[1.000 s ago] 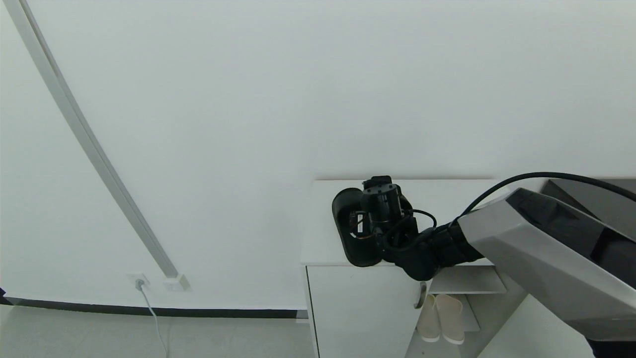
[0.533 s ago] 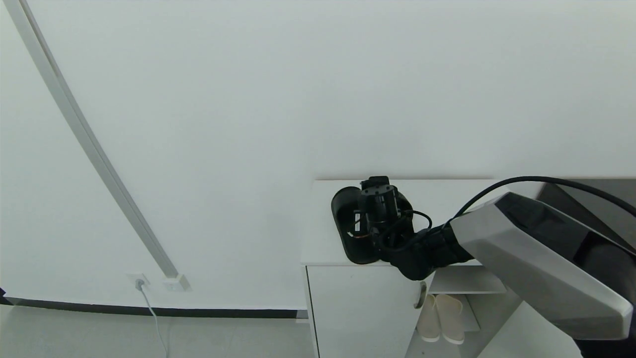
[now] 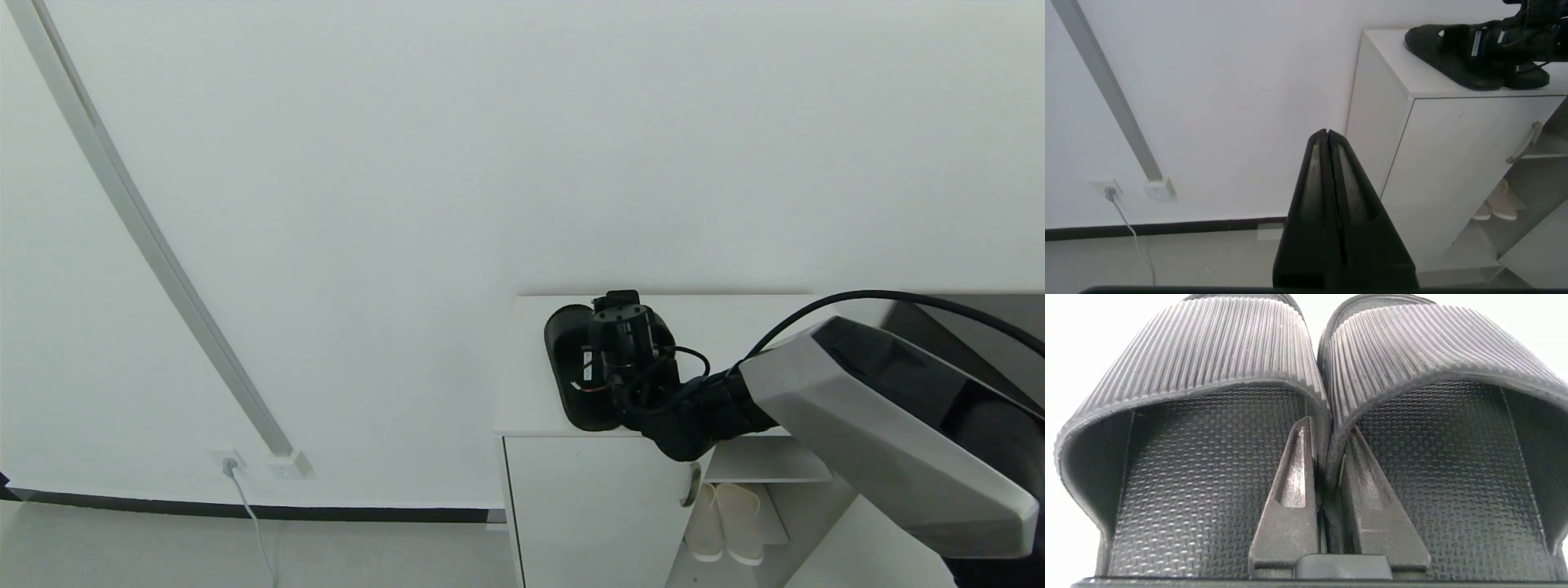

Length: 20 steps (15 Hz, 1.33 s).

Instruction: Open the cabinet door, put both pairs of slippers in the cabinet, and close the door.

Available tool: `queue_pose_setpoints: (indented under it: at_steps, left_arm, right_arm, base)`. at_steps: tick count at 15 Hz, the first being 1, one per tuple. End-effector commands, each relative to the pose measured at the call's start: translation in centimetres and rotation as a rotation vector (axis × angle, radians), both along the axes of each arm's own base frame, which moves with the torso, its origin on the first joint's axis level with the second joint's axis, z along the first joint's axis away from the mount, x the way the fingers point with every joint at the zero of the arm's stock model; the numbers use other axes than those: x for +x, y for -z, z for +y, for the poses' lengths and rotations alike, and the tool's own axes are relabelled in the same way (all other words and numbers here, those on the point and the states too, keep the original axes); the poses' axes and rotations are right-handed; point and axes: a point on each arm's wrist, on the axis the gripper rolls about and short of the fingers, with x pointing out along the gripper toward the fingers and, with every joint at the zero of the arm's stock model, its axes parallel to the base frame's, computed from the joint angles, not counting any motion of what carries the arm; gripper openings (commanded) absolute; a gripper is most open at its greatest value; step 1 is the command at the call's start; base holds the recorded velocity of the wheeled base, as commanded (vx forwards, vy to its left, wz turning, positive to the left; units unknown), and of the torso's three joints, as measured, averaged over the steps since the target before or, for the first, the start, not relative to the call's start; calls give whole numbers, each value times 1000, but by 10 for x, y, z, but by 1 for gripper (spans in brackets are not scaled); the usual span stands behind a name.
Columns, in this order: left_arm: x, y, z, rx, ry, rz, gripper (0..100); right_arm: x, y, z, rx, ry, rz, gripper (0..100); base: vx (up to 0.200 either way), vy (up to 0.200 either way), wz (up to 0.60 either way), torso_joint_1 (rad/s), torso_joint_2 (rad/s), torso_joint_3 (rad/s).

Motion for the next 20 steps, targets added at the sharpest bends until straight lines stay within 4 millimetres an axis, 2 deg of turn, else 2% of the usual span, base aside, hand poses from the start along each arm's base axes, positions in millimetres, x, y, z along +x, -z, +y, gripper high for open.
queue_pose_setpoints:
  at_steps: [1,4,5,6,8,9,13,16,20]
  left_arm:
    - [0,0,0,0,-1,1,0]
    - [0,0,0,0,-1,1,0]
    - [0,0,0,0,-1,1,0]
    - [0,0,0,0,-1,1,0]
    - [0,0,0,0,-1,1,0]
    - [0,0,0,0,-1,1,0]
    - [0,0,0,0,-1,1,0]
    - [0,0,0,1,0,1,0]
    - [0,0,0,1,0,1,0]
  right_arm:
    - [-5,-12,-3,14,-10,-12,0]
    - [-35,-47,-22,31,-127,-15,0]
    - [-43,-52,-27,26,-142,-18,0]
    - [-59,-64,-38,11,-180,-45,0]
    - [-84,-71,-51,0,-227,-51,0]
    - [-108,-75,-63,-10,-260,-36,0]
    - [-167,-91,-88,-4,-328,-27,0]
    - [-189,-85,-92,-11,-369,2,0]
    - [-189,-76,-87,-18,-375,32,0]
  base:
    - [0,0,0,0,0,0]
    - [0,0,0,0,0,0]
    - [0,0,0,0,0,0]
    - [0,0,0,0,0,0]
    - [0,0,0,0,0,0]
    - [0,0,0,0,0,0]
    - [0,0,0,0,0,0]
    - [0,0,0,0,0,0]
    - [0,0,0,0,0,0]
